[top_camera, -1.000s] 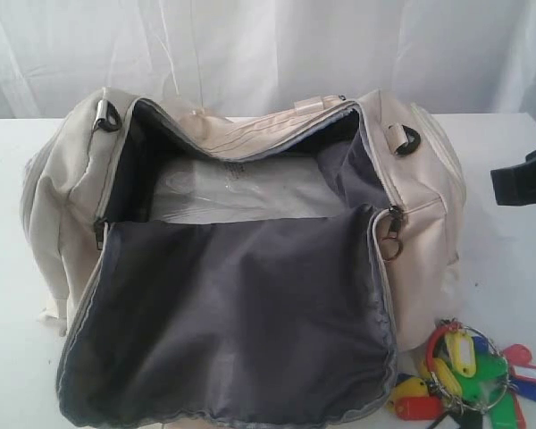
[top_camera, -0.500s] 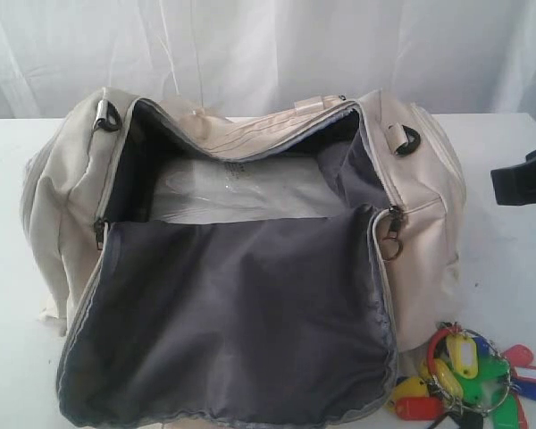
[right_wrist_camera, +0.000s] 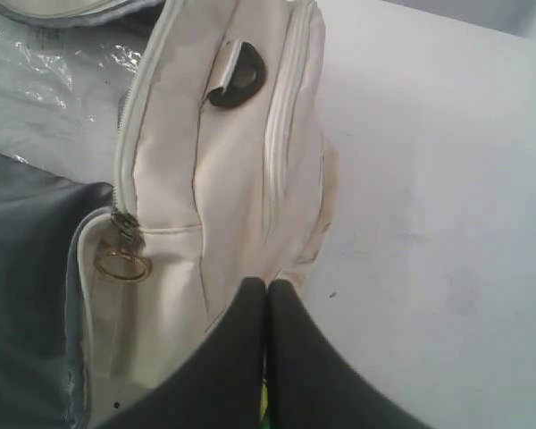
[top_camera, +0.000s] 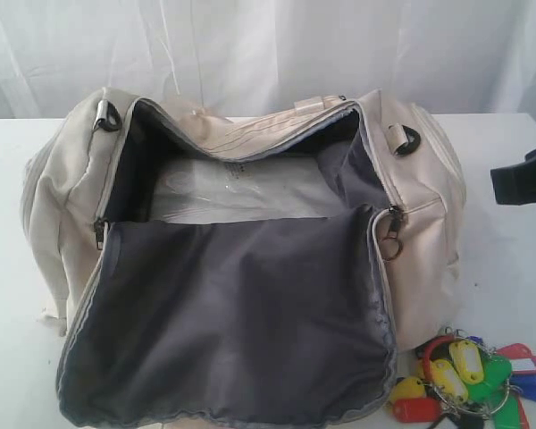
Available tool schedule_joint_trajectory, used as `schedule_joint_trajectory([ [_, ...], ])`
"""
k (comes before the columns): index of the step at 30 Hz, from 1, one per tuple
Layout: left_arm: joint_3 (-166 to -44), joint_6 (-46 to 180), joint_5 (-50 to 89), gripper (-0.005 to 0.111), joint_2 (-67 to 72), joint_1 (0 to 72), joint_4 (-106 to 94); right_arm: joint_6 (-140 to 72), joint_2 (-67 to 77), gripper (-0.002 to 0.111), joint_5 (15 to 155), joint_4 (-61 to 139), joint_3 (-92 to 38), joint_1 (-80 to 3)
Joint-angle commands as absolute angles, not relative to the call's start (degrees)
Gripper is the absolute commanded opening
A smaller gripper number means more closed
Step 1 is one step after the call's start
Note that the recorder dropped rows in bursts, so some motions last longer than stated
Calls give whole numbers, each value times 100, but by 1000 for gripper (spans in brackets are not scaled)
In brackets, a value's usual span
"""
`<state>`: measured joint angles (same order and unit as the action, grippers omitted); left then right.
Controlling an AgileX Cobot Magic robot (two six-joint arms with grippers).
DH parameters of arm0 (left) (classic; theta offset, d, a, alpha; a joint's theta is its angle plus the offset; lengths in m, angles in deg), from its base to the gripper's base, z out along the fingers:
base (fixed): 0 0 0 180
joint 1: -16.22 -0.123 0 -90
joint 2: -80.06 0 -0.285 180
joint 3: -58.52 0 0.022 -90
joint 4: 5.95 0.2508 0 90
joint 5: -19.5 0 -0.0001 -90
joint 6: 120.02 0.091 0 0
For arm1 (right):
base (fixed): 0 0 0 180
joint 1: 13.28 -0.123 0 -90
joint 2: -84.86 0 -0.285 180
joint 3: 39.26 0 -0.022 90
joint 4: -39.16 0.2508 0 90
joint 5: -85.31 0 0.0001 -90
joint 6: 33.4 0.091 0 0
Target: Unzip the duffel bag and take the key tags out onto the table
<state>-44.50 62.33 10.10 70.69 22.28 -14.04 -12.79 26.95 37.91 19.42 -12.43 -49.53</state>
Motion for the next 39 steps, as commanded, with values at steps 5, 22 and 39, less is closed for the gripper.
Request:
schedule_joint_trajectory([
  [5, -4427, 6152, 1311, 0, 7228, 2205, -1482, -1255, 2730, 0, 3871, 1907, -1273, -4921],
  [22, -4427, 5682, 2757, 0, 7228, 2205, -800, -1255, 2730, 0, 3871, 1907, -1273, -4921],
  [39, -4427, 6077, 3127, 0, 7228, 1528, -626, -1255, 2730, 0, 3871, 1907, -1273, -4921],
])
